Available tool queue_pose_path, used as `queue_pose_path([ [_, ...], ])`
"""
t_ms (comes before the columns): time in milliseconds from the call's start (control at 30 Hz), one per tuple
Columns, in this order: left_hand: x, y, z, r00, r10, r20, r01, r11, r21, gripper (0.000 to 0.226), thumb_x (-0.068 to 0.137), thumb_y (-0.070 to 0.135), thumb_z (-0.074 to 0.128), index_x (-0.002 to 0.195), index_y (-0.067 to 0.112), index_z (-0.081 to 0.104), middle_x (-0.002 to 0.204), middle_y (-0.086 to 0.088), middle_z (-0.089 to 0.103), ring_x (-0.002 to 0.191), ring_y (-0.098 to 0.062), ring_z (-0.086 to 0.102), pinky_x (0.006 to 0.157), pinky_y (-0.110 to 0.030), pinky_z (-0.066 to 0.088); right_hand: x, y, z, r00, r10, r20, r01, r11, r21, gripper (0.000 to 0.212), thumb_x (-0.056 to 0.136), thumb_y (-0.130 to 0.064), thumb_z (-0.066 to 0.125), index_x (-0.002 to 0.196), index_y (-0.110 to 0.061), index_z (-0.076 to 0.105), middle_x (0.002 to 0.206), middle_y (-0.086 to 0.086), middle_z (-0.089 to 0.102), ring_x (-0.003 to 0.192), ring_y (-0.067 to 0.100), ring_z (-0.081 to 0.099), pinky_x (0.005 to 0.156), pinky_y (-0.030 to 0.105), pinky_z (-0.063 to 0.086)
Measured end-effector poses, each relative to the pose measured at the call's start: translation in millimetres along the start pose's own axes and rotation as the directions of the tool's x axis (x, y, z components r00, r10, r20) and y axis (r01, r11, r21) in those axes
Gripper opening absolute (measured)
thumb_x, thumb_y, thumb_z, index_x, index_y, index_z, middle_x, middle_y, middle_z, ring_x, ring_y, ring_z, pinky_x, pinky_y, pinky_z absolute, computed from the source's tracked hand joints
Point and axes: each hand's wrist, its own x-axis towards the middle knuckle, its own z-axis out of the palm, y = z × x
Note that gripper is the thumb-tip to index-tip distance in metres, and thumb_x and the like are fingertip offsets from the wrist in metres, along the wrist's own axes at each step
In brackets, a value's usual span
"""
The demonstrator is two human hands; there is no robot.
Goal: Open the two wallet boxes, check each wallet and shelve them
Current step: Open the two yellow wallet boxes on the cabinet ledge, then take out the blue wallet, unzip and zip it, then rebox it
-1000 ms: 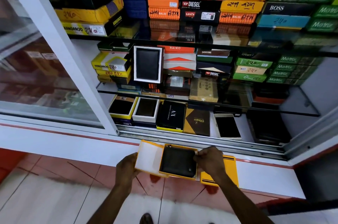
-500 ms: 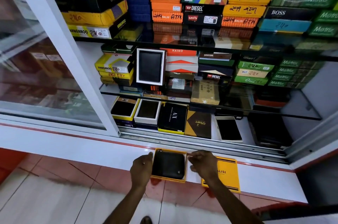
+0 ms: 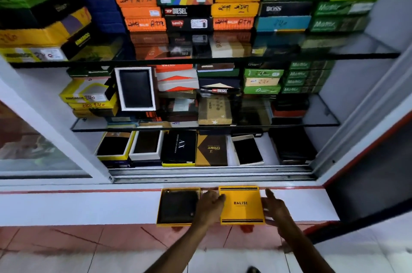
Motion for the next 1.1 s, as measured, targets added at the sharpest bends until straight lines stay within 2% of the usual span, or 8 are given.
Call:
queue_pose_path([
  [67, 4, 7, 10, 0.999, -0.017, -0.031, 0.017, 1.0, 0.01, 0.042, 0.092, 0.042, 0.052, 0.086, 0.002, 0.063, 0.085, -0.017, 0.065, 0.089, -0.029, 0.063, 0.089, -0.046, 0.049, -6, -8, -4, 0.999, 0.043, 0.031, -0.045, 0.996, 0.079, 0.056, 0.098, -0.053, 0.029, 0.094, -0.011, 0.067, 0.083, 0.008, 0.069, 0.084, 0.029, 0.066, 0.08, 0.043, 0.055],
  [167, 3, 17, 18, 0.999, -0.051, -0.015, 0.05, 0.999, -0.01, 0.055, 0.082, 0.055, 0.061, 0.119, 0.015, 0.061, 0.117, -0.008, 0.069, 0.112, -0.026, 0.062, 0.095, -0.038, 0.049, -10, -17, -14, 0.988, 0.105, 0.113, -0.123, 0.978, 0.168, 0.049, 0.097, -0.055, 0.031, 0.088, -0.018, 0.062, 0.085, 0.005, 0.065, 0.083, 0.025, 0.063, 0.064, 0.031, 0.049],
  [300, 7, 27, 33, 0.985, -0.168, -0.045, 0.168, 0.986, -0.013, 0.114, 0.035, 0.091, 0.062, 0.131, 0.03, 0.053, 0.133, 0.006, 0.062, 0.122, -0.02, 0.057, 0.104, -0.038, 0.046, -8, -16, -28, 0.976, 0.094, 0.199, -0.133, 0.972, 0.194, 0.058, 0.095, -0.058, 0.031, 0.094, -0.014, 0.069, 0.099, 0.011, 0.07, 0.093, 0.027, 0.066, 0.068, 0.032, 0.053],
  [433, 0, 44, 46, 0.932, -0.326, -0.16, 0.342, 0.936, 0.086, 0.138, 0.025, 0.086, 0.069, 0.139, 0.015, 0.037, 0.141, -0.008, 0.049, 0.132, -0.029, 0.045, 0.106, -0.039, 0.04, -12, -14, -32, 0.975, 0.068, 0.213, -0.108, 0.978, 0.181, 0.051, 0.099, -0.047, 0.037, 0.089, -0.011, 0.071, 0.097, 0.012, 0.073, 0.085, 0.023, 0.069, 0.065, 0.029, 0.054],
  [567, -1, 35, 44, 0.957, -0.257, -0.133, 0.256, 0.966, -0.025, 0.099, 0.03, 0.08, 0.07, 0.113, 0.028, 0.06, 0.115, 0.0, 0.067, 0.108, -0.022, 0.061, 0.097, -0.039, 0.05, -9, -2, -29, 0.997, -0.042, 0.064, 0.041, 0.999, 0.015, 0.017, 0.089, -0.018, 0.059, 0.085, -0.019, 0.075, 0.092, 0.012, 0.078, 0.078, 0.023, 0.075, 0.067, 0.037, 0.06],
  [733, -18, 26, 5, 0.972, -0.223, -0.074, 0.16, 0.859, -0.487, 0.031, 0.07, 0.049, 0.062, 0.083, 0.021, 0.065, 0.092, -0.009, 0.068, 0.084, -0.026, 0.065, 0.075, -0.04, 0.059, -5, 1, -26, 0.967, -0.24, -0.08, 0.201, 0.921, -0.332, 0.018, 0.085, -0.012, 0.065, 0.074, -0.015, 0.079, 0.078, 0.005, 0.079, 0.074, 0.021, 0.074, 0.078, 0.042, 0.062],
  [833, -15, 5, -7, 0.946, -0.291, -0.145, 0.144, 0.775, -0.615, 0.025, 0.075, 0.041, 0.057, 0.09, 0.022, 0.065, 0.102, -0.016, 0.068, 0.098, -0.036, 0.064, 0.085, -0.059, 0.055, -13, -5, -34, 0.937, -0.322, -0.138, 0.24, 0.877, -0.416, 0.014, 0.081, -0.014, 0.07, 0.072, -0.018, 0.079, 0.077, 0.003, 0.079, 0.071, 0.016, 0.072, 0.074, 0.035, 0.059],
  [1100, 4, -28, 24, 0.937, -0.329, -0.116, 0.191, 0.762, -0.619, 0.021, 0.091, 0.006, 0.056, 0.101, 0.015, 0.072, 0.1, -0.015, 0.075, 0.095, -0.035, 0.07, 0.087, -0.055, 0.056, -25, -25, -44, 0.921, -0.335, -0.197, 0.252, 0.901, -0.354, 0.013, 0.072, -0.01, 0.079, 0.082, -0.018, 0.076, 0.076, 0.002, 0.078, 0.067, 0.014, 0.074, 0.063, 0.025, 0.059],
])
